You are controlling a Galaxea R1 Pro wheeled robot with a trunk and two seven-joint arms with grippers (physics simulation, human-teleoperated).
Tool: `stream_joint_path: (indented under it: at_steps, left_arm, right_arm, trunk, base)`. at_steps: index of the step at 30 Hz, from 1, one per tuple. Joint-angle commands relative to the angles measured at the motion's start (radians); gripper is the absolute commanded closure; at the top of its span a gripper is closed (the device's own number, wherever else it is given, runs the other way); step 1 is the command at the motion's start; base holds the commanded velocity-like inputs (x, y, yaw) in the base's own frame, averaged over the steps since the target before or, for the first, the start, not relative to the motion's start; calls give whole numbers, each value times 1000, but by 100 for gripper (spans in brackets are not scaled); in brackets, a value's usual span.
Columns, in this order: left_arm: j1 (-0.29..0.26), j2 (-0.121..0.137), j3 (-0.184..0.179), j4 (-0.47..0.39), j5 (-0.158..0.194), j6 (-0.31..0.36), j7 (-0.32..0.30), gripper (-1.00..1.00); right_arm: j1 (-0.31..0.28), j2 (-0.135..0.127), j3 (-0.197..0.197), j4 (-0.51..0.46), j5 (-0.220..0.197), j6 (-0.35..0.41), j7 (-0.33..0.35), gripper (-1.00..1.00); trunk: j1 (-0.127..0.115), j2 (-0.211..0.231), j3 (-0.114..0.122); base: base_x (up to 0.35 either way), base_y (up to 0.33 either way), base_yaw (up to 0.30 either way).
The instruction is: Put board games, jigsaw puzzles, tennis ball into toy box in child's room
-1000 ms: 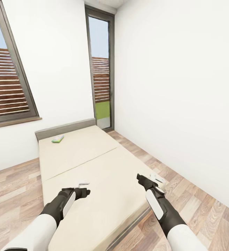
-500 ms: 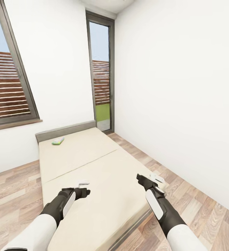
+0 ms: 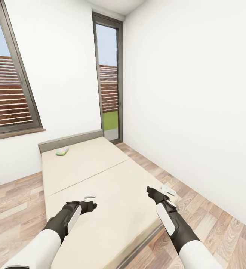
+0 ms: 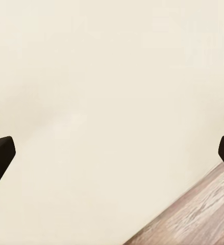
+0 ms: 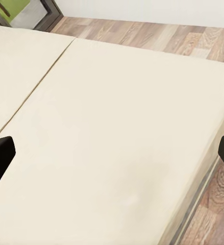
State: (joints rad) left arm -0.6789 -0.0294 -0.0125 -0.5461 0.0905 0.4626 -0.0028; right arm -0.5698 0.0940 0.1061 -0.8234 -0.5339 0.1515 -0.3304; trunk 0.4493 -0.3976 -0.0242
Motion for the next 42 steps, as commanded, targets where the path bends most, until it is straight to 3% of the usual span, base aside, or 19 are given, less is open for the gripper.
stream_joint_path:
  at_steps: [1, 42]
  left_arm:
    - [-1, 0, -1, -2, 9, 6, 2, -100]
    - [-1, 0, -1, -2, 9, 6, 1, -100]
  right_arm:
    - [-1, -1, 3, -2, -6, 3, -8, -100]
    - [0, 0, 3, -2, -7, 3, -7, -100]
  trunk:
    - [1, -2, -2]
    - [1, -2, -2]
  base:
    - [0, 0, 0]
    - [0, 73, 0]
